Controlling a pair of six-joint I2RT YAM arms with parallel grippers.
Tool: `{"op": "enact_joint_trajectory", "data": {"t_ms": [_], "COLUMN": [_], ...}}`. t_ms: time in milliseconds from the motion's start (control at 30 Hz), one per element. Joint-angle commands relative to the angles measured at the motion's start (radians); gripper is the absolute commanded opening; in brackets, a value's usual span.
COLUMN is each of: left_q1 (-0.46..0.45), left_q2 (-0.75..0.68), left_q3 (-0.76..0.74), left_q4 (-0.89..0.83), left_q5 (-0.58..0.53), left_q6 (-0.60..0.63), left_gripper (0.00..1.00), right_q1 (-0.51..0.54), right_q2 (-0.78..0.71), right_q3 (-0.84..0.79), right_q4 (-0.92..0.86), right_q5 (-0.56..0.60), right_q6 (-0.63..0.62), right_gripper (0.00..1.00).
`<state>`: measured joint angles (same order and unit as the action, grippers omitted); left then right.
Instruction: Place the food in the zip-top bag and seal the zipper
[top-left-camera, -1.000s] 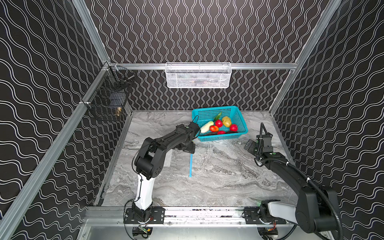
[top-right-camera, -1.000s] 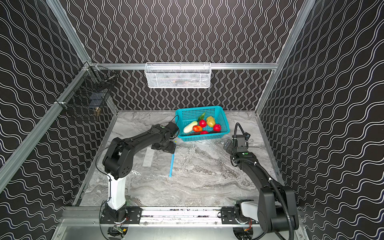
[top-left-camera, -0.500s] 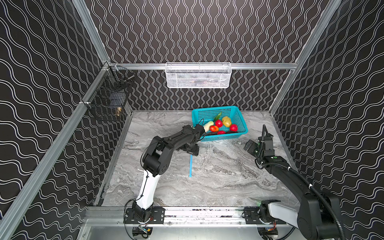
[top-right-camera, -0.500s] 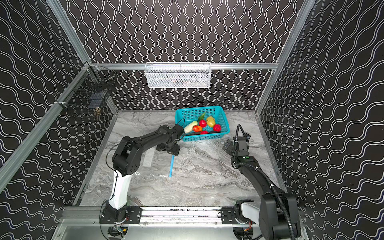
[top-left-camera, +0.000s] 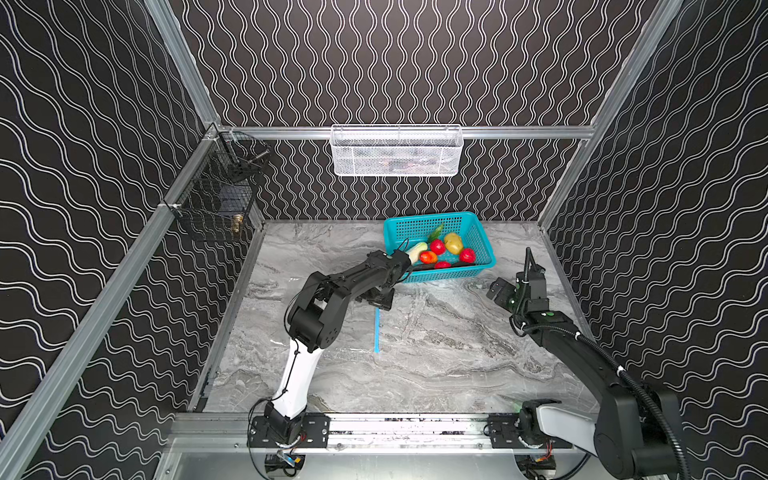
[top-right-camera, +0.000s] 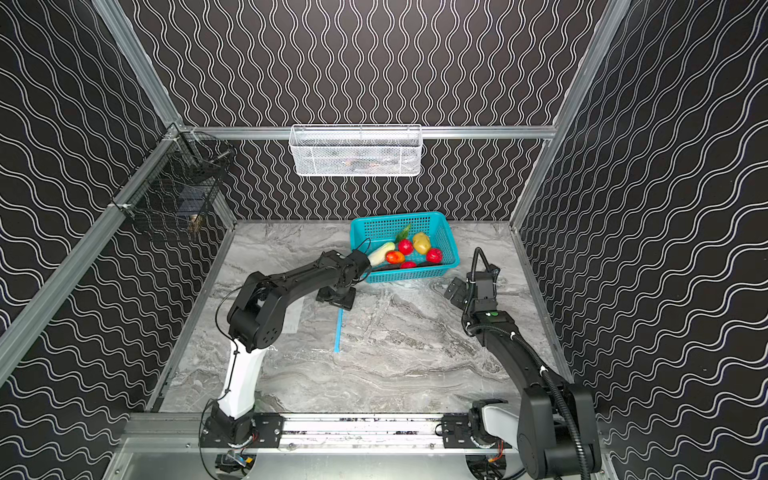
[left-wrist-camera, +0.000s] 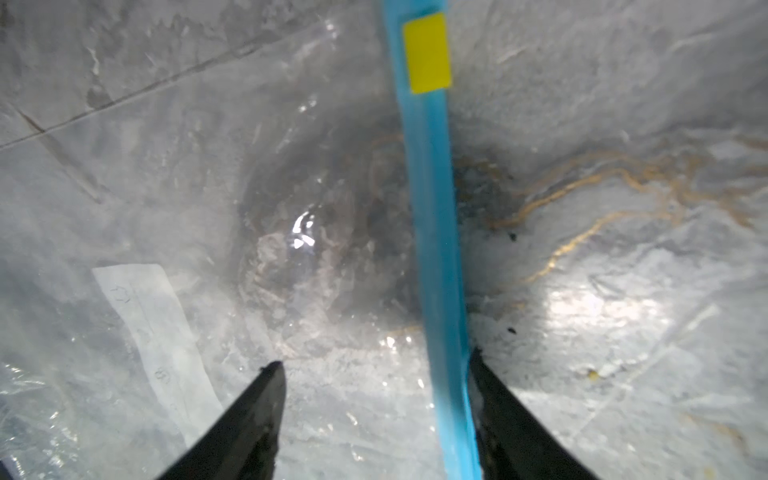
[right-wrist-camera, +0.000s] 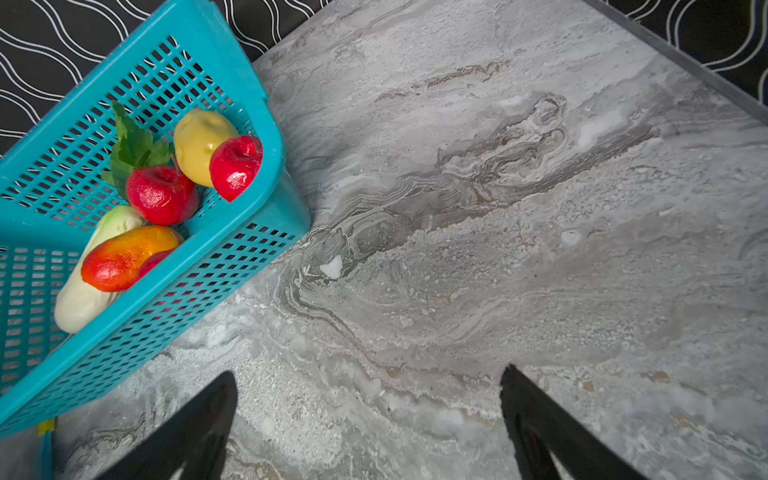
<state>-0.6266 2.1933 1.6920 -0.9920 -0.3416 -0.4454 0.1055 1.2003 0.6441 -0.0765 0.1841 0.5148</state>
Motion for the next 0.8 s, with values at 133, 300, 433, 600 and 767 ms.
{"op": "enact_joint_trajectory", "data": {"t_ms": [133,300,433,600,767], "left_q1": [0.000,0.001,0.001,0.001,0.000], "left_q2": [0.060,0.101,0.108,0.088,0.044], "left_q3": [0.005,0.012,0.019,0.011,0.006], "left_q4": [-0.014,-0.028,-0.034,-0.034,-0.048], "left_q5": [-0.041,-0.051,-0.058,-0.055,-0.077], "left_q6": [0.006,0.014,0.015,0.020,0.028], "left_gripper": [0.30,0.00,0.00,0.00,0.00], "right_q1": [0.002,0.002,0.002,0.002,0.002], "right_q2": [0.001,-0.002,-0.012,-0.030,-0.049], "right_q3": [0.005,0.018,0.022,0.017,0.006], "right_q4": [0.030,0.020,0.016,0.017,0.023], "right_q5": [0.000,0.002,0.002,-0.009,-0.030], "right_q6": [0.005,0.002,0.001,0.006,0.014], "right_gripper": [0.99,0.99,0.99,0.99,0.99]}}
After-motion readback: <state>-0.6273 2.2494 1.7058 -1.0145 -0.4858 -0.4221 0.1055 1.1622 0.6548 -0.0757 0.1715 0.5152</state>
